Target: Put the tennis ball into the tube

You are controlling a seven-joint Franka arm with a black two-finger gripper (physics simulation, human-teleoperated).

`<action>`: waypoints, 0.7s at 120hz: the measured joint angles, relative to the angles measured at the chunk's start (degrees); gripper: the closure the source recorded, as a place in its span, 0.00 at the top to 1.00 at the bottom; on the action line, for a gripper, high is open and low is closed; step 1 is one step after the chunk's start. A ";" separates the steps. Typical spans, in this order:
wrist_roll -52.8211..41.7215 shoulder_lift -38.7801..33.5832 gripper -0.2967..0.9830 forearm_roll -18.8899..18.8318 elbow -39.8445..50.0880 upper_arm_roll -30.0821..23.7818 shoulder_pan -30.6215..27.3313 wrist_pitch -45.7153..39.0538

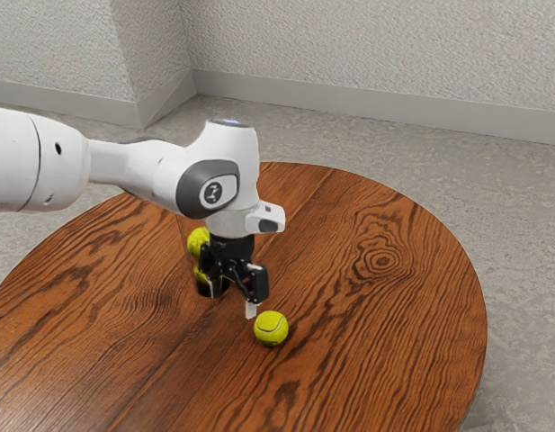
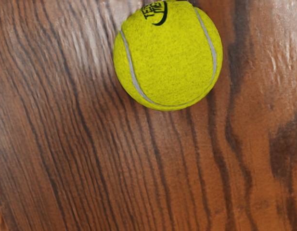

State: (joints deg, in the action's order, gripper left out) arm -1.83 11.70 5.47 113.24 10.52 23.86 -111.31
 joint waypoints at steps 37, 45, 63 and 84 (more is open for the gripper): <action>2.68 5.80 0.77 2.40 -0.49 0.02 0.04 -8.67; 3.05 6.72 0.77 2.65 -0.55 0.02 0.04 -9.81; 3.72 8.52 0.77 2.91 -1.06 0.02 0.04 -12.20; 4.31 10.32 0.77 3.08 -1.83 -0.02 0.13 -14.19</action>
State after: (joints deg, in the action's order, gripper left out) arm 2.48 22.01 8.55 111.41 10.50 24.00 -125.50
